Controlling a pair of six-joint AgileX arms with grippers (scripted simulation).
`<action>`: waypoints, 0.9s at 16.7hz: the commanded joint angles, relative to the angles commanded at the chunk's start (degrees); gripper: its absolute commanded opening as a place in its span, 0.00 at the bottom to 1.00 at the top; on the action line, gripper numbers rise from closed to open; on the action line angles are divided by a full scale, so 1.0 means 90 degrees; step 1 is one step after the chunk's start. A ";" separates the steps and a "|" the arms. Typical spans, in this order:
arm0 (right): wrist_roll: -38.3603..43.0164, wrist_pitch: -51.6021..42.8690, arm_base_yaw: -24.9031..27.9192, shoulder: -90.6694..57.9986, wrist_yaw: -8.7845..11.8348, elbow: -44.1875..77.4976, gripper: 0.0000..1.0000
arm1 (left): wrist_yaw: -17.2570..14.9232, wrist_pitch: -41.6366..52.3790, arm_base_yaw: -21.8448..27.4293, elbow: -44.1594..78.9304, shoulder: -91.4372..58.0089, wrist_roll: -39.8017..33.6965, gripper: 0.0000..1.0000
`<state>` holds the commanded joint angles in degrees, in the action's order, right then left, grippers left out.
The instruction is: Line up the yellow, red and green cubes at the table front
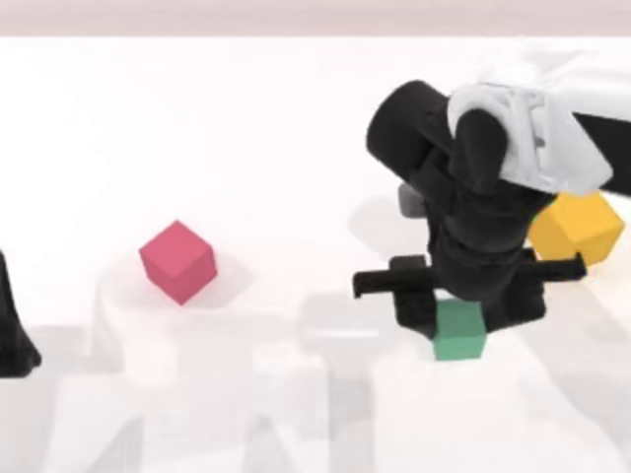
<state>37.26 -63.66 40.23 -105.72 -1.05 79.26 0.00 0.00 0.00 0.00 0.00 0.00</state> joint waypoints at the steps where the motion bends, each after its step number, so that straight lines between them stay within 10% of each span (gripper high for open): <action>1: 0.0268 0.0076 0.0124 0.0247 -0.0009 -0.0268 0.00 | 0.0000 0.0000 0.0000 0.0000 0.0000 0.0000 1.00; 15: 0.0715 0.1457 0.0328 0.0233 -0.0024 -0.1467 0.00 | 0.0000 0.0000 0.0000 0.0000 0.0000 0.0000 1.00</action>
<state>43.69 -50.55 43.19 -103.62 -1.27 66.06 0.00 0.00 0.00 0.00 0.00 0.00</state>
